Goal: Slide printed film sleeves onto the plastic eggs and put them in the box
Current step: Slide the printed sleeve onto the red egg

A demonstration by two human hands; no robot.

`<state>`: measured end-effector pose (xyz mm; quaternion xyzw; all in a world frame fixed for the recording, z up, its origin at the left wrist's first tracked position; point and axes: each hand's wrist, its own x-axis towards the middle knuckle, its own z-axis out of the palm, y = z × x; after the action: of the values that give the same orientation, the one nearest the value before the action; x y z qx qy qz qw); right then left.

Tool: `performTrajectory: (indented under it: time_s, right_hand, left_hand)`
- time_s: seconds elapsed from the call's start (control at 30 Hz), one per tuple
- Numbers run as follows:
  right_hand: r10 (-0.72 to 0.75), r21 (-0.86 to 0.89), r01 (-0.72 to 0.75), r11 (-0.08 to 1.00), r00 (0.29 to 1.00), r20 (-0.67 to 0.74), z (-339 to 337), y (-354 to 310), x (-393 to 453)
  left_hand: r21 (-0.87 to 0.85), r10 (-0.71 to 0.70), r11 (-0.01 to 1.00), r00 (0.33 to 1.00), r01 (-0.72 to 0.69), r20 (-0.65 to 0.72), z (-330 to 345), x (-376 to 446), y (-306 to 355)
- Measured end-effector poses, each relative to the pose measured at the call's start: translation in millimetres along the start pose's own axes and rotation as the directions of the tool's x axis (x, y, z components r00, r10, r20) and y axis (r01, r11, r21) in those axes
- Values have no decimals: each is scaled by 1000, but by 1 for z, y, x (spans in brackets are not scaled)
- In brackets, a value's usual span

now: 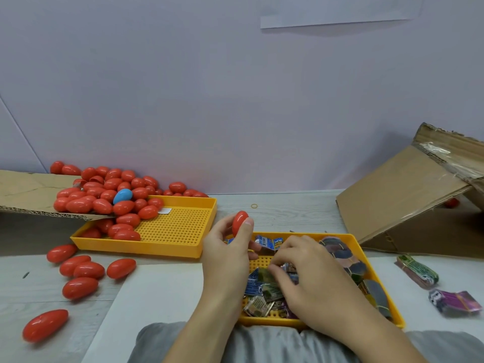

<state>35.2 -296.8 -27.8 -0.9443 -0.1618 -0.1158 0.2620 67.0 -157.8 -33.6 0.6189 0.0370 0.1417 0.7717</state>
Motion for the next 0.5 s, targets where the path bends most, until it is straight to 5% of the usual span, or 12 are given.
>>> performTrajectory:
  time_s: [0.17,0.3,0.5]
  right_hand:
    - [238,260,-170,950,936,-259,-5,6,5]
    - [390,542,-194,818,879,-275,-11,7,7]
    - [382,603,-139,786,876,-296,-11,6,8]
  left_hand:
    - [-42,-4,999,999,5,33,0,-1,3]
    - [-35,-2,999,994,5,106,1,-5,5]
    - [40,2,999,959,-14,284,5,-8,1]
